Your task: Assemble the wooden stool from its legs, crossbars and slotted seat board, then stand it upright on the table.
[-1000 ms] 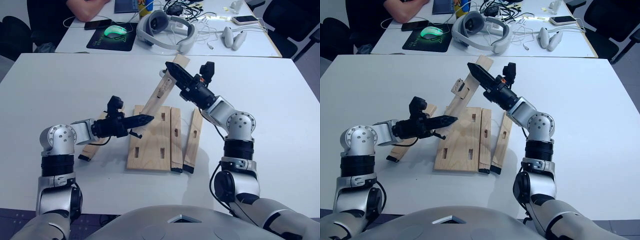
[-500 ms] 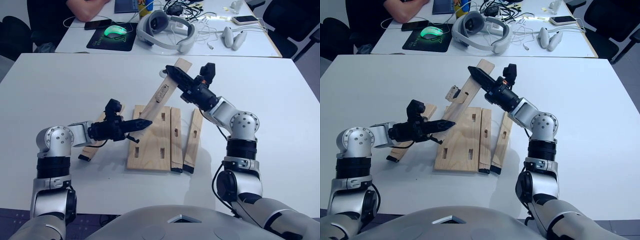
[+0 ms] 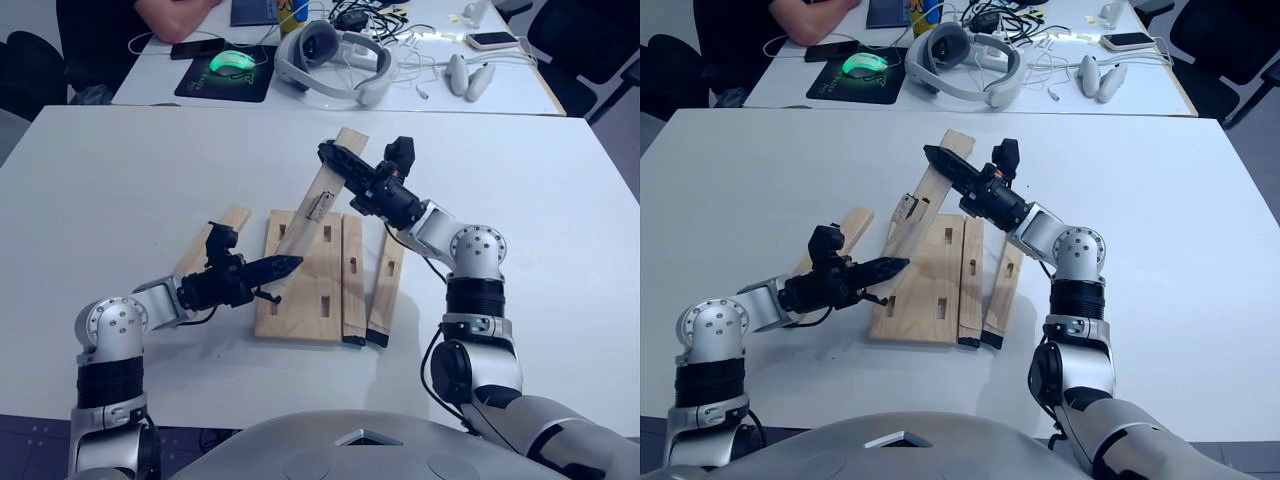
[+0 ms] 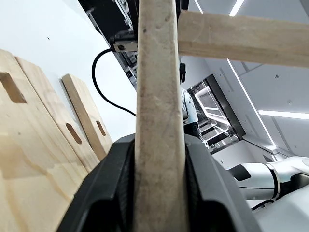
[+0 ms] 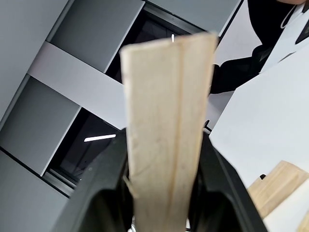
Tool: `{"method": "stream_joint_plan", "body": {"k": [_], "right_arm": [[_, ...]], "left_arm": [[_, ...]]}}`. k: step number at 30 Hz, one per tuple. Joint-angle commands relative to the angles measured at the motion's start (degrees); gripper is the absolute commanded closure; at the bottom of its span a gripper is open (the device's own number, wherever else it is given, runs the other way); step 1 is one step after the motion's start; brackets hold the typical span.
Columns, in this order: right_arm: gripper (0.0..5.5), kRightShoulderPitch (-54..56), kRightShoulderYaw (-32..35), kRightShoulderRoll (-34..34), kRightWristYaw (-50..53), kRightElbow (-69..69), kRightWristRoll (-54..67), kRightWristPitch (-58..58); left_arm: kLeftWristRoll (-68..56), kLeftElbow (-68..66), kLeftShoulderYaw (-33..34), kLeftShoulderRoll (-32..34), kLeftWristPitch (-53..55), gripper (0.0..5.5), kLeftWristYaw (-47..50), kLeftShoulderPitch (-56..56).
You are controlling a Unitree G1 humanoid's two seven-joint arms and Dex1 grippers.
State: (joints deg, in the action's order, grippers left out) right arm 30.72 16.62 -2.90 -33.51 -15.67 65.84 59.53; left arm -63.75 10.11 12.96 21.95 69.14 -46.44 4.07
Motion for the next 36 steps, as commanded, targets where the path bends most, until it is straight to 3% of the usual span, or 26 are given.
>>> {"method": "stream_joint_plan", "body": {"k": [1, 3, 14, 19, 26, 29, 32, 36], "right_arm": [[4.43, 0.61, -0.23, -0.17, -0.68, -0.26, -0.16, 0.69], [4.43, 0.64, -0.23, -0.18, -0.79, -0.32, -0.22, 0.69], [4.47, -3.23, 2.36, -0.12, 3.39, 3.33, -0.71, -3.81], [4.47, -2.47, 2.97, -2.29, 3.26, 2.23, -2.37, -5.71], [4.47, -3.31, 3.76, -6.01, 1.96, 1.93, -3.16, -5.66], [4.47, -3.67, 4.69, -6.72, 2.21, 1.58, -2.46, -5.64], [4.47, -2.36, 7.53, -6.35, 3.43, -0.89, -0.16, -5.73], [4.47, -2.49, 11.46, -5.80, 4.02, -4.71, 2.62, -5.41]], "left_arm": [[-1.07, 0.63, 1.35, 0.11, -1.00, 4.44, 2.50, 0.53], [-1.50, 0.65, 1.26, 0.22, -1.09, 4.44, 2.90, 0.48], [-3.20, -2.55, 0.59, 1.60, 0.66, 2.70, 2.96, 5.81], [1.03, -3.26, 0.58, 6.58, -1.77, 1.99, 0.48, 5.28], [7.52, -6.32, 1.55, 14.22, -8.16, 1.84, -5.32, 1.29], [14.25, -1.81, -3.90, 17.58, -13.78, 1.84, -8.63, -3.69], [30.97, 3.66, -14.69, 20.96, -29.96, 1.84, -9.04, -9.47], [40.70, 6.49, -18.51, 19.37, -47.45, 1.84, -10.67, -12.66]]}}
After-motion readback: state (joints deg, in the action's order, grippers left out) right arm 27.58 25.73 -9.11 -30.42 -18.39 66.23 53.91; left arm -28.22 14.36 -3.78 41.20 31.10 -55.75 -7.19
